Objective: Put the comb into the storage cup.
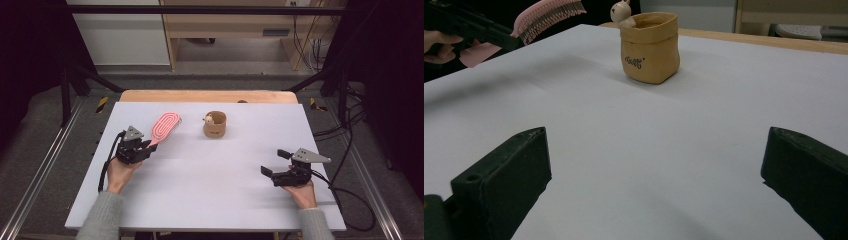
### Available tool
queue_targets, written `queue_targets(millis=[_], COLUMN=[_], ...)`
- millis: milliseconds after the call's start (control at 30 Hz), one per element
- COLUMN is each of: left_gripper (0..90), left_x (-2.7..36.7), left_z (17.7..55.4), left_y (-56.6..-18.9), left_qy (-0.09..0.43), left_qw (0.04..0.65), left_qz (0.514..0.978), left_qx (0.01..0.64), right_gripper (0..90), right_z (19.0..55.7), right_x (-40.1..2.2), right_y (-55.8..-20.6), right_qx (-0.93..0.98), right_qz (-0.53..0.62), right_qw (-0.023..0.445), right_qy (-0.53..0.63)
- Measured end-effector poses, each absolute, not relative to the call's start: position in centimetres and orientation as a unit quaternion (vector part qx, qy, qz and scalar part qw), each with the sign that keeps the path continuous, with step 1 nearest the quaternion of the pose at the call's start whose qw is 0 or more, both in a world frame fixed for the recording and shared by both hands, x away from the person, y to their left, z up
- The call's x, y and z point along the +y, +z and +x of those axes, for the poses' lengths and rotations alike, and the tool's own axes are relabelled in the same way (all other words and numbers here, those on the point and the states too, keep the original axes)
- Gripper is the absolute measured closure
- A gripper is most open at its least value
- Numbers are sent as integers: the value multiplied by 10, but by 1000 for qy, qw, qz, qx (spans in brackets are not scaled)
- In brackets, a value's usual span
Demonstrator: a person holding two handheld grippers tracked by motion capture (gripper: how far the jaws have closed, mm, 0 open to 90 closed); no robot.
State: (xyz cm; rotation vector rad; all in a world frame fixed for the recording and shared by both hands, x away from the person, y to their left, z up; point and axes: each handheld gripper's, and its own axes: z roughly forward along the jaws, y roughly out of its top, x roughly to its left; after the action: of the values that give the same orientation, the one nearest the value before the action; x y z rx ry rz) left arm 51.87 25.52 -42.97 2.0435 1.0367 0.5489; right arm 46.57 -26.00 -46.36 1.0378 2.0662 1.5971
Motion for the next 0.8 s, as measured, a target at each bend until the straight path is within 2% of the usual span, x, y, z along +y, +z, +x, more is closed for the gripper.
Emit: queue_targets(millis=[800], left_gripper=[688], left_x=[235], left_z=[491], left_y=[-425], left_qy=[226], left_qw=[416], left_qz=[789], left_qx=[391], right_gripper=[5], right_z=[464], right_x=[-258], right_y=[-460], right_qx=[722], right_qz=[363], right_qw=[161], right_qy=[566])
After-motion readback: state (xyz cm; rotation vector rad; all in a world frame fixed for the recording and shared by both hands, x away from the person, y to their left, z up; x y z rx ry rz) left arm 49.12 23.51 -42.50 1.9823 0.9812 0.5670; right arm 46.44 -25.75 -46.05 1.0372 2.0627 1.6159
